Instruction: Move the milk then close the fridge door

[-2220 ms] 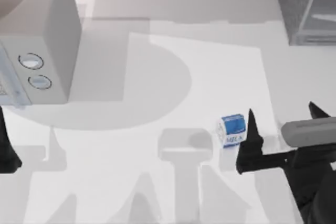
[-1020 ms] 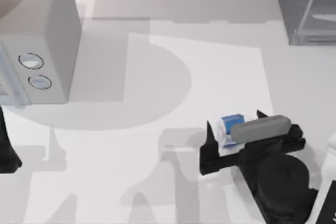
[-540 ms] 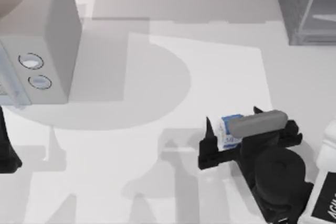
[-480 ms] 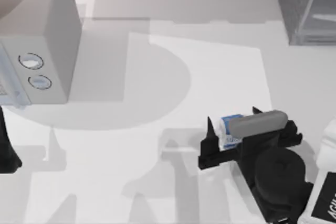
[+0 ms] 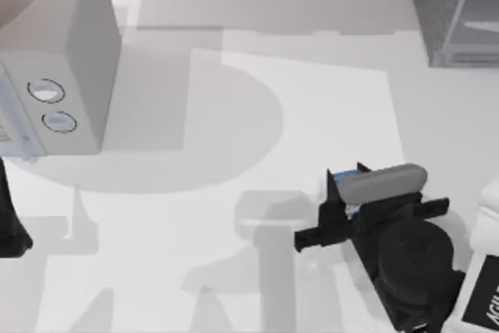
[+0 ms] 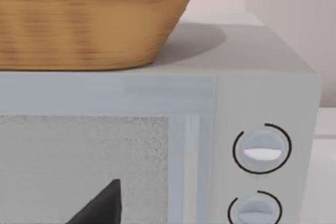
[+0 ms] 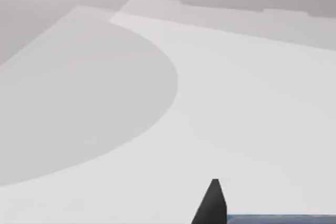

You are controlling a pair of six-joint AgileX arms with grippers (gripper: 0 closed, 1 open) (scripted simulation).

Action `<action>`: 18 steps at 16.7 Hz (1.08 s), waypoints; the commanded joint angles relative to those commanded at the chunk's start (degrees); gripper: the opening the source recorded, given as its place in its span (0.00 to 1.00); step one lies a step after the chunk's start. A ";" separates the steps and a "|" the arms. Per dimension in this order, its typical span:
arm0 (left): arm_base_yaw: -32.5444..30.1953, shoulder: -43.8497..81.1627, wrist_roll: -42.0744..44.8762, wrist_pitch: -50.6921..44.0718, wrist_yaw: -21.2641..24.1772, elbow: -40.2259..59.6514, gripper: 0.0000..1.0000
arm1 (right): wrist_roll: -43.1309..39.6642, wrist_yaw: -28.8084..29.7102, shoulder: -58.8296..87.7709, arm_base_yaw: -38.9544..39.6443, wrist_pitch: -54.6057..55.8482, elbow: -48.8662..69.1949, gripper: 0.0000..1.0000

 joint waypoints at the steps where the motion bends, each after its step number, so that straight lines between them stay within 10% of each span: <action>1: 0.00 0.00 0.00 0.00 0.00 0.00 1.00 | 0.00 0.00 0.00 0.00 0.00 0.00 0.10; 18: 0.00 0.00 0.00 0.00 0.00 0.00 1.00 | 0.05 -0.07 -8.43 0.04 -8.00 -0.34 0.00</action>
